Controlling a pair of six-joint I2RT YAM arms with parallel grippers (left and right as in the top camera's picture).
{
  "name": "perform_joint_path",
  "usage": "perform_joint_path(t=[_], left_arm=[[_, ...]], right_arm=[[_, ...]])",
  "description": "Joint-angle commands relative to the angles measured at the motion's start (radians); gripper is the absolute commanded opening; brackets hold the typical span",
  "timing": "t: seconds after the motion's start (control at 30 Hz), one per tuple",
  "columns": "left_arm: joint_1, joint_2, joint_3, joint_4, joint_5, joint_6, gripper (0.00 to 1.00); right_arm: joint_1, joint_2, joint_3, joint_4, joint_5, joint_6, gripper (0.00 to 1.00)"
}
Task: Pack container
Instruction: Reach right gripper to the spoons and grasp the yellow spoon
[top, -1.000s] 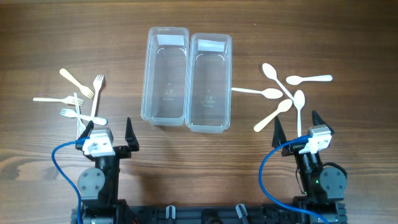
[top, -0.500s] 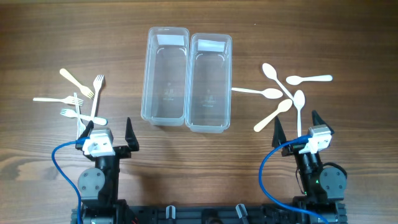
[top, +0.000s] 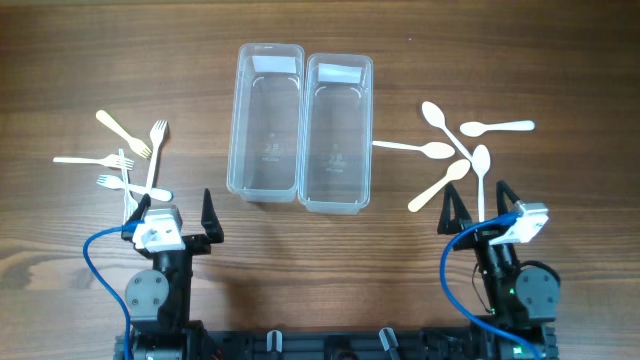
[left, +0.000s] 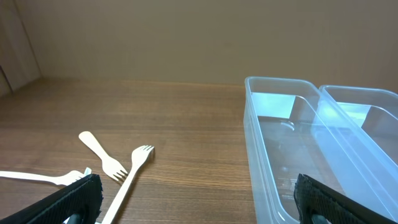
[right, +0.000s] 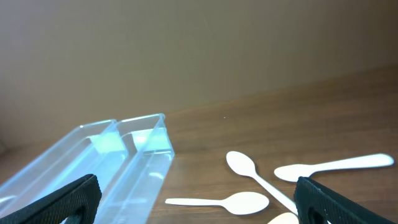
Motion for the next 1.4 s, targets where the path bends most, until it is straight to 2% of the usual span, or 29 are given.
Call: perform_joint_path(t=[0.0, 0.13, 0.17, 0.3, 0.37, 0.6, 0.67, 0.7, 0.8, 0.9, 1.17, 1.27, 1.37], left_arm=[[-0.006, -0.002, -0.01, 0.006, 0.012, 0.016, 1.0], [-0.006, -0.002, -0.01, 0.006, 0.012, 0.016, 1.0], [-0.006, -0.002, -0.01, 0.006, 0.012, 0.016, 1.0], [-0.006, -0.002, -0.01, 0.006, 0.012, 0.016, 1.0], [-0.006, -0.002, -0.01, 0.006, 0.012, 0.016, 1.0], [-0.006, -0.002, -0.01, 0.006, 0.012, 0.016, 1.0], [-0.006, -0.002, -0.01, 0.006, 0.012, 0.016, 1.0], [-0.006, -0.002, -0.01, 0.006, 0.012, 0.016, 1.0], [-0.006, -0.002, -0.01, 0.006, 0.012, 0.016, 1.0], [-0.006, -0.002, -0.01, 0.006, 0.012, 0.016, 1.0], [-0.006, -0.002, -0.01, 0.006, 0.012, 0.016, 1.0], [-0.006, -0.002, -0.01, 0.006, 0.012, 0.016, 1.0], [-0.006, -0.002, -0.01, 0.006, 0.012, 0.016, 1.0]], right_arm=[[0.005, 0.1, 0.179, 0.009, 0.05, 0.058, 1.0], [0.005, 0.347, 0.396, -0.023, 0.036, 0.057, 1.0], [0.005, 0.495, 0.527, -0.107, 0.034, 0.053, 1.0], [0.005, 0.888, 0.886, -0.448, -0.01, -0.03, 1.0], [0.005, 1.046, 1.005, -0.588, -0.038, -0.027, 1.0], [0.005, 1.458, 1.032, -0.626, -0.119, 0.103, 1.0], [0.005, 1.563, 1.032, -0.644, -0.119, 0.161, 0.8], [0.006, 1.609, 1.032, -0.646, -0.118, 0.203, 0.65], [0.008, 1.667, 1.028, -0.649, -0.097, 0.32, 0.48], [0.025, 1.67, 1.021, -0.668, 0.009, 0.421, 0.48], [0.064, 1.67, 1.017, -0.744, 0.14, 0.46, 0.5], [0.064, 1.67, 0.961, -0.712, 0.161, 0.479, 0.51], [0.064, 1.67, 0.886, -0.608, 0.157, 0.477, 0.51]])
